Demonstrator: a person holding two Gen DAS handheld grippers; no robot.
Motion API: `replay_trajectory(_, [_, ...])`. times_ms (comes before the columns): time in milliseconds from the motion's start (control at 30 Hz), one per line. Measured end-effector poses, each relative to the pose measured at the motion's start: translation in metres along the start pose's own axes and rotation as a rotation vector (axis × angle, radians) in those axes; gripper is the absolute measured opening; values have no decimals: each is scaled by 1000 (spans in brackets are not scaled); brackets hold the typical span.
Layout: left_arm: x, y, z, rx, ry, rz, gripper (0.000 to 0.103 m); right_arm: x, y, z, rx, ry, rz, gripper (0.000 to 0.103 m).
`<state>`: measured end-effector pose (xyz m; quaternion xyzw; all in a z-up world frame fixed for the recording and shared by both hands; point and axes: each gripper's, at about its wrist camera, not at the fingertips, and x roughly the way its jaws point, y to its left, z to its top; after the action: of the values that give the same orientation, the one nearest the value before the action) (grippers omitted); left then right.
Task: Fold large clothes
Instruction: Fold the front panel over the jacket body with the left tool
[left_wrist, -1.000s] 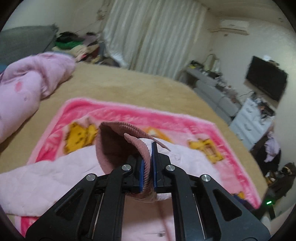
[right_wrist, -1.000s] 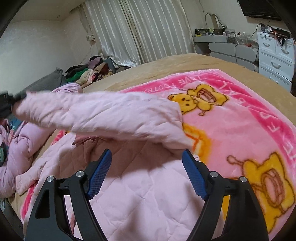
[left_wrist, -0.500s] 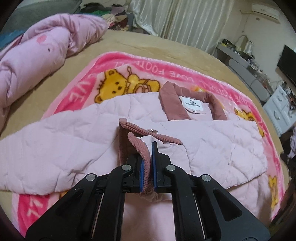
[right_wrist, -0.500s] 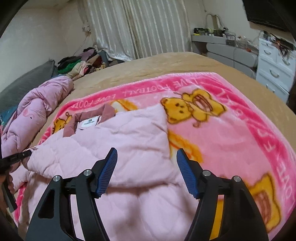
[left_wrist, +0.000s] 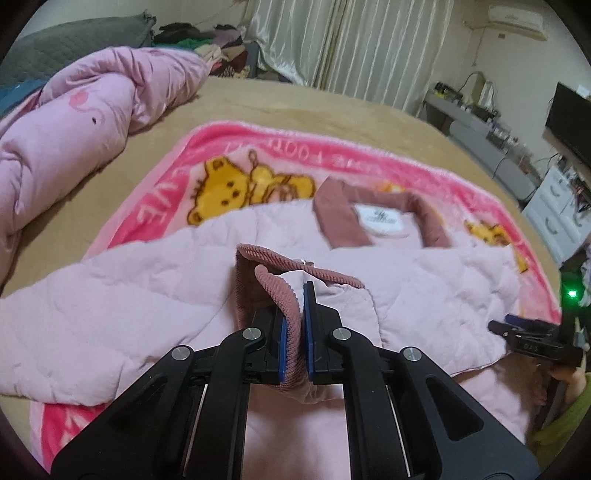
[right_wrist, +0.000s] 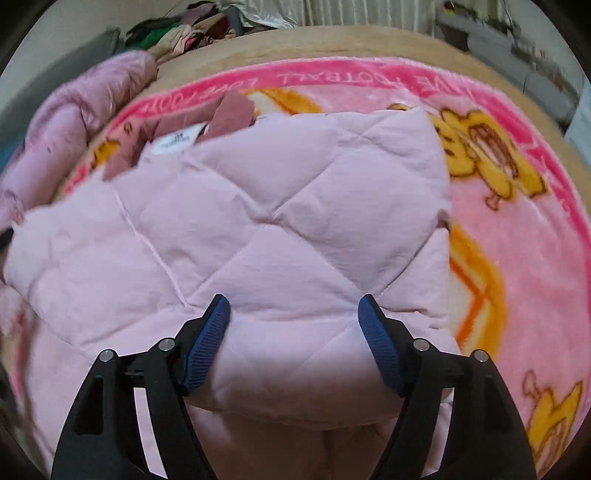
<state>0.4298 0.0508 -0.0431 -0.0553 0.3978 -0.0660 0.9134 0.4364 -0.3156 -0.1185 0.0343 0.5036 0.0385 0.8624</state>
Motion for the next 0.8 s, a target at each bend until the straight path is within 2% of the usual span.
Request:
replay_trajectory(300, [40,20,-34,-53,123,39,9,5,1,-7,25,-31,0,74])
replay_trajectory(433, [49,26,-41,-61,146,26,10,1,2,-9,25,-41,-11,75])
replay_trajectory(567, [41,25,-37,-35,149,30,12,-11,3,-16,21,-70,8,80])
replay_trajectory(633, [26,27,-34,-33,125,45,18,-23,0,-19,30,-92,30,81])
replay_trajectory(733, [10,30,-28,-29,111,84,24,-39,-5,-23,46,-116,42,81])
replay_trajectory(800, [-3,28,-23,-25,82,130,24,-46,-5,-21,41,-133,14,83])
